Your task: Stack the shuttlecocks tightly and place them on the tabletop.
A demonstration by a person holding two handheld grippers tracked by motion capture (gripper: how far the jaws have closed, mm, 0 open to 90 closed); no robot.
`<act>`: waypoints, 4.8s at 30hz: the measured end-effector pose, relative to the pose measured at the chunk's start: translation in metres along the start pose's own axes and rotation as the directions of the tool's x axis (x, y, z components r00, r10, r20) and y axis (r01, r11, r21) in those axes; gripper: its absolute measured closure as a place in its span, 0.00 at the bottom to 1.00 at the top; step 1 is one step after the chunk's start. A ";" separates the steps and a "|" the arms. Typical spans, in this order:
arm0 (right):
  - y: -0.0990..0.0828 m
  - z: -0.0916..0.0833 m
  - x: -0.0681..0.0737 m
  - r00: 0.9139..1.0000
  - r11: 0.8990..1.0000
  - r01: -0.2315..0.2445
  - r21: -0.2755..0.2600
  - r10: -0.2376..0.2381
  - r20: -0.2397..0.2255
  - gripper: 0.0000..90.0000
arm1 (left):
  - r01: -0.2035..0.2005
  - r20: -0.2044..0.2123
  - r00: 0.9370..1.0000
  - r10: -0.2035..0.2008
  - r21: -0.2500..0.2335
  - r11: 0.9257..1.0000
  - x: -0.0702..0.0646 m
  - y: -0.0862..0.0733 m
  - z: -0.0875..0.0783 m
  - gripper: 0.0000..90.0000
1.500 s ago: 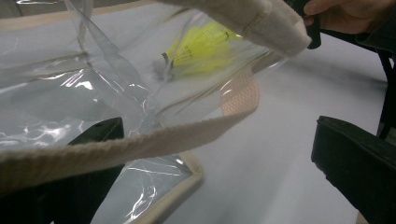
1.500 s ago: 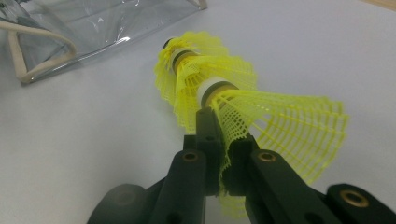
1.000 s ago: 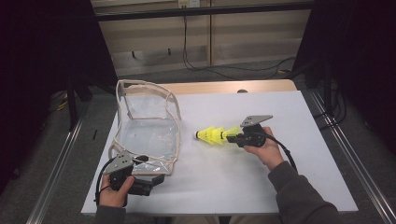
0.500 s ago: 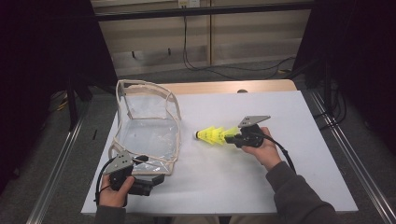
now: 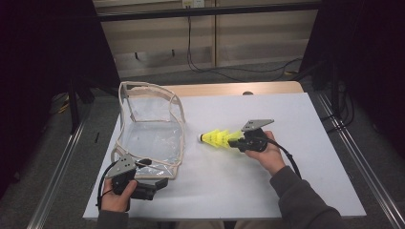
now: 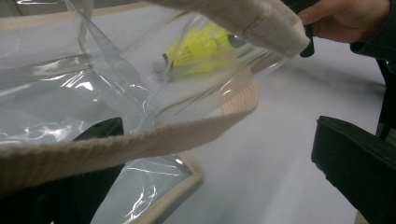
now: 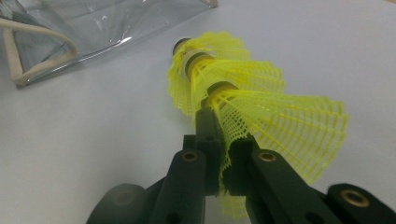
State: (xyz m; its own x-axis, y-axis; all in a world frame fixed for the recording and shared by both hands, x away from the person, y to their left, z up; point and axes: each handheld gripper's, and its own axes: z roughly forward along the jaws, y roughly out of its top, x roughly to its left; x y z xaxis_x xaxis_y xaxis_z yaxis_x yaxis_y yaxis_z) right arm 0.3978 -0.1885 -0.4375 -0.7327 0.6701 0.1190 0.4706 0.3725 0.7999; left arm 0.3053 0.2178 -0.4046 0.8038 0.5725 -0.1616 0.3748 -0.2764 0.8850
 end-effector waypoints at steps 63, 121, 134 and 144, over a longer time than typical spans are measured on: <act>-0.004 0.007 0.021 1.000 1.000 0.000 0.004 0.000 0.002 0.77 | 0.000 0.000 1.000 0.000 -0.002 1.000 0.000 0.000 0.000 0.04; -0.003 0.016 0.031 0.998 0.999 -0.024 -0.032 0.025 0.057 0.92 | 0.003 -0.003 1.000 -0.003 -0.007 1.000 0.000 0.001 0.000 0.03; -0.004 0.024 0.036 0.997 0.999 -0.037 -0.019 0.038 0.066 0.73 | -0.001 -0.005 1.000 0.001 -0.003 1.000 0.000 0.001 -0.001 0.03; -0.001 0.034 0.037 0.994 0.999 -0.028 -0.019 0.030 0.102 0.70 | 0.001 -0.002 1.000 -0.001 -0.007 1.000 0.000 0.001 0.000 0.03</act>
State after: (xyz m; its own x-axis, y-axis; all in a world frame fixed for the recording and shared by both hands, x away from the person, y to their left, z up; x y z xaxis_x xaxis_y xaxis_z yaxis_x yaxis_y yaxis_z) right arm 0.3867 -0.1422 -0.4539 -0.6644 0.7429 0.0818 0.4811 0.3413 0.8075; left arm 0.3052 0.2179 -0.4039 0.8025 0.5744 -0.1617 0.3722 -0.2700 0.8880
